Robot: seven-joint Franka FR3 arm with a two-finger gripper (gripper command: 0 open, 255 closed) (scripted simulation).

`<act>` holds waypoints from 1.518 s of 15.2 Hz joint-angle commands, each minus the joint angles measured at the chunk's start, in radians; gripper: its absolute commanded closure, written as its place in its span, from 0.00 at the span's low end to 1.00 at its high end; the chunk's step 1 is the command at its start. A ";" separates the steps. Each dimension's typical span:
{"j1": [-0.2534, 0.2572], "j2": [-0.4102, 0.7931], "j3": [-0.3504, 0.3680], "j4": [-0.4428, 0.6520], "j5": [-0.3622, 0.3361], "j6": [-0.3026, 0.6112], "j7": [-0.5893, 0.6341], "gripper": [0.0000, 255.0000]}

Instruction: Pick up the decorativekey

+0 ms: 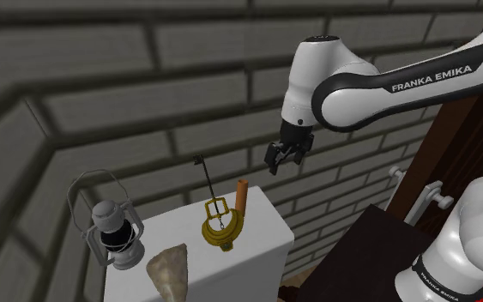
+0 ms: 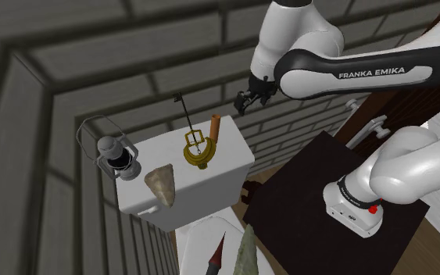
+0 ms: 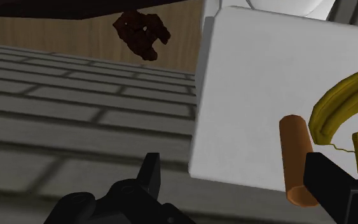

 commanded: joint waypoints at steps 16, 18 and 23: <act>0.031 0.576 0.188 0.411 -0.336 0.295 0.501 0.00; 0.040 0.599 0.183 0.422 -0.357 0.308 0.521 0.00; 0.047 0.634 0.173 0.395 -0.393 0.364 0.550 0.00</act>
